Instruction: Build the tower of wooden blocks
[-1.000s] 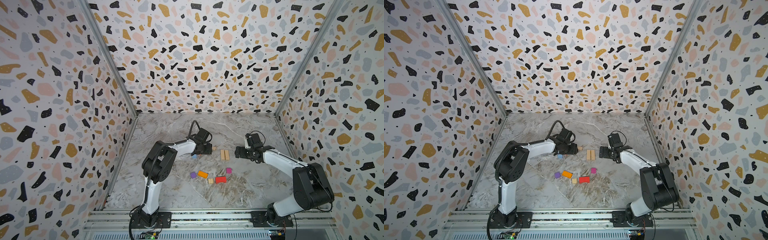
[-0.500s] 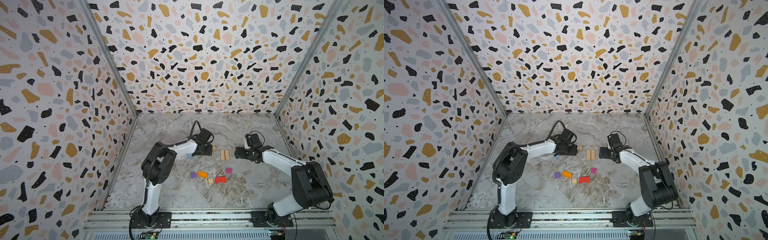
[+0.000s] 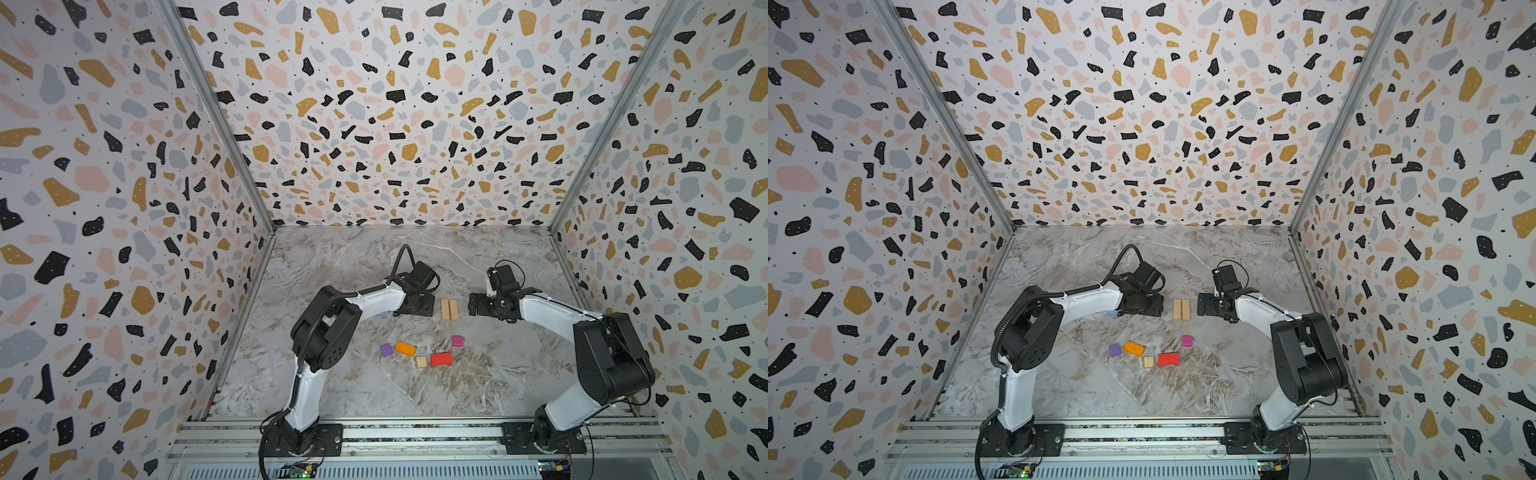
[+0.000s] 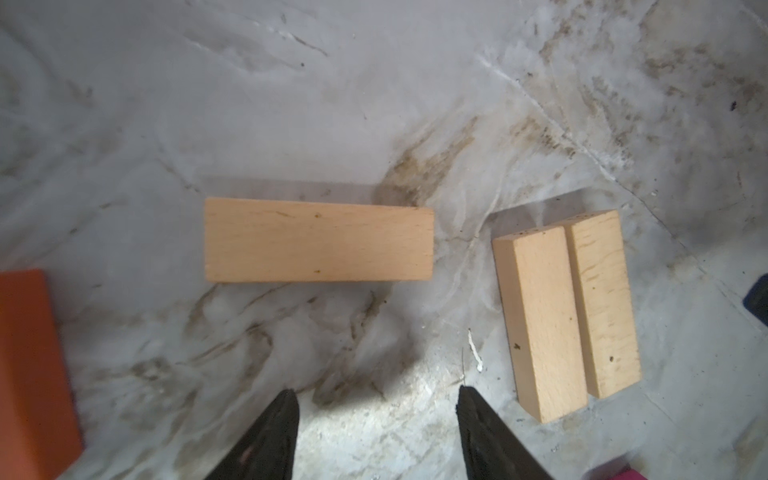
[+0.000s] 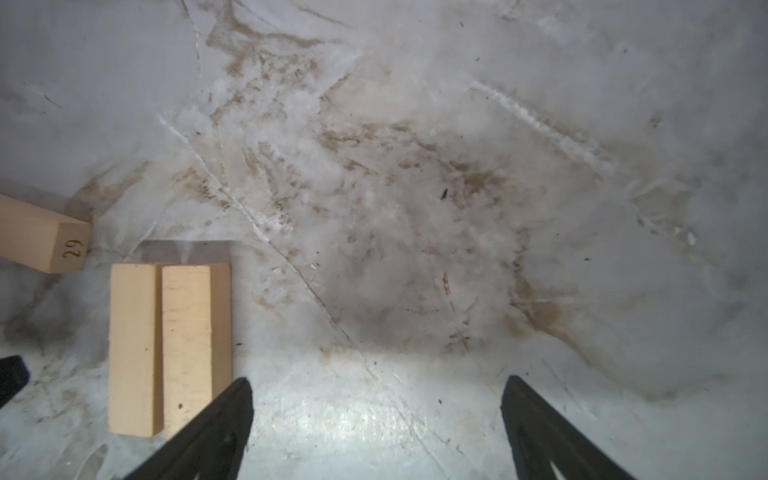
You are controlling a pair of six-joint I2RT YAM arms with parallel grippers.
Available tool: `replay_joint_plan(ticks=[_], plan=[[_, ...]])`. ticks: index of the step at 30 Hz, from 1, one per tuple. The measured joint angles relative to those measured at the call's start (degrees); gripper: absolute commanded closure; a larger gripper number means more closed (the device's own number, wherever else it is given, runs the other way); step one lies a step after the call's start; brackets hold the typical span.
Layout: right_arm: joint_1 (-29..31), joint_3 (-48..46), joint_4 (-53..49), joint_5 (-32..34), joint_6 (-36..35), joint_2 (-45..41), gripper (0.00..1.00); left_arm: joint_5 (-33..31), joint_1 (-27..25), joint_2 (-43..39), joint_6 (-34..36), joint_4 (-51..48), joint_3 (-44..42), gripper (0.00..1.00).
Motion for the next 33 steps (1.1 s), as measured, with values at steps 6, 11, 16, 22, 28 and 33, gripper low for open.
replay_joint_plan(ticks=[6,11,16,22,28,33], plan=[[1.5,1.0,0.0,1.4,0.0,1.8,0.05,-0.5,-1.3,1.6,-0.6,-0.6,2.4,0.37],[2.5,1.6,-0.1,2.5,0.0,2.8,0.05,-1.9,-1.8,2.1,-1.3,-1.1,3.1,0.36],[3.3,1.7,-0.1,3.7,0.0,3.0,0.05,-4.0,-2.1,3.0,-1.5,-2.0,3.4,0.36],[4.0,1.7,-0.1,4.5,0.0,4.1,0.05,-5.4,-2.5,4.1,-1.8,-2.4,5.0,0.35],[4.2,1.7,0.0,4.9,0.0,4.8,0.05,-6.1,-3.0,4.7,-2.3,-2.8,6.0,0.35],[4.2,1.7,0.0,4.7,0.0,5.3,0.05,-6.1,-3.3,5.3,-2.4,-3.1,7.0,0.35]])
